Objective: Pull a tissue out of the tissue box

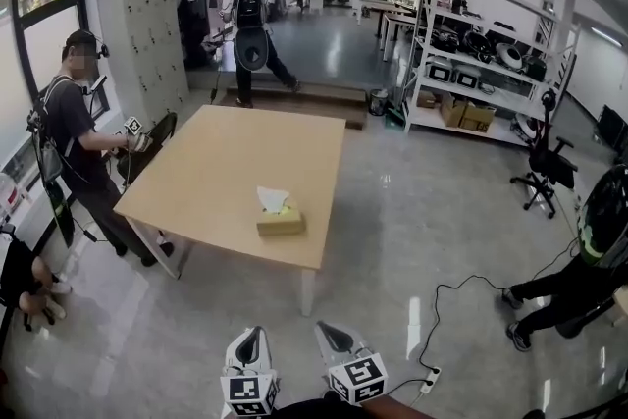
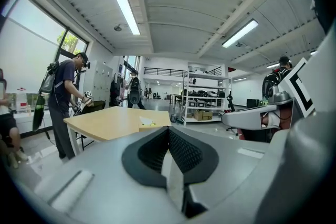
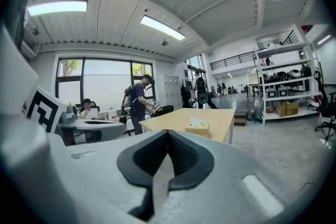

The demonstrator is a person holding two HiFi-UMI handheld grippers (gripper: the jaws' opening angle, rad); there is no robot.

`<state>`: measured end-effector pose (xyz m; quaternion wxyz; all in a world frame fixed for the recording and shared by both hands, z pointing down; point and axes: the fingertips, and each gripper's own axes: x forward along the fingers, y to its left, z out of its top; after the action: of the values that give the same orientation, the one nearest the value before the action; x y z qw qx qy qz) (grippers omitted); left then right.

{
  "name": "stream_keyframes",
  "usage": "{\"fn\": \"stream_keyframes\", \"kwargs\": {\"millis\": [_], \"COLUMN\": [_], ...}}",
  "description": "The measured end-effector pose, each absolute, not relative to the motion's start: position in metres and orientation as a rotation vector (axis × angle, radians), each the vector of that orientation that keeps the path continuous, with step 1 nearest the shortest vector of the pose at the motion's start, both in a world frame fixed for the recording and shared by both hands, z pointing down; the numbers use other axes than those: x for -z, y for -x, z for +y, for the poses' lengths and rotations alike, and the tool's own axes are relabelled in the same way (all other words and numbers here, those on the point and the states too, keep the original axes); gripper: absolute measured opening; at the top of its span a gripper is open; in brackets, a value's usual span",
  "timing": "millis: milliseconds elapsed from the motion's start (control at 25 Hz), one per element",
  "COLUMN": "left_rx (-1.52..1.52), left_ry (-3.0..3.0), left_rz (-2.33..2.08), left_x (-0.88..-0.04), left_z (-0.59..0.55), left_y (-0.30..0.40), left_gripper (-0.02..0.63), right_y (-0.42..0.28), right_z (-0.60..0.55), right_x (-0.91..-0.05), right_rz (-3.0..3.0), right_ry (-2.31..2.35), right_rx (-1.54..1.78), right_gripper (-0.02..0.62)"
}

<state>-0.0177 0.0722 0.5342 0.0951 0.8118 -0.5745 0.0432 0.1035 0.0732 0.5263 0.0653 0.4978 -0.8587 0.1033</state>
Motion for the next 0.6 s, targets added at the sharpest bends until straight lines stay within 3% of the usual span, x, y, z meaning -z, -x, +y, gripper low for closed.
{"fn": "stream_keyframes", "kwargs": {"millis": [600], "left_rx": [-0.172], "left_ry": [-2.299], "left_rz": [-1.814], "left_x": [-0.542], "left_z": [0.090], "left_y": [-0.023], "left_gripper": [0.018], "right_y": [-0.140], "right_z": [0.083], "right_x": [-0.539], "right_rz": [-2.680], "right_ry": [-1.372], "right_rx": [-0.372], "right_gripper": [-0.008]}}
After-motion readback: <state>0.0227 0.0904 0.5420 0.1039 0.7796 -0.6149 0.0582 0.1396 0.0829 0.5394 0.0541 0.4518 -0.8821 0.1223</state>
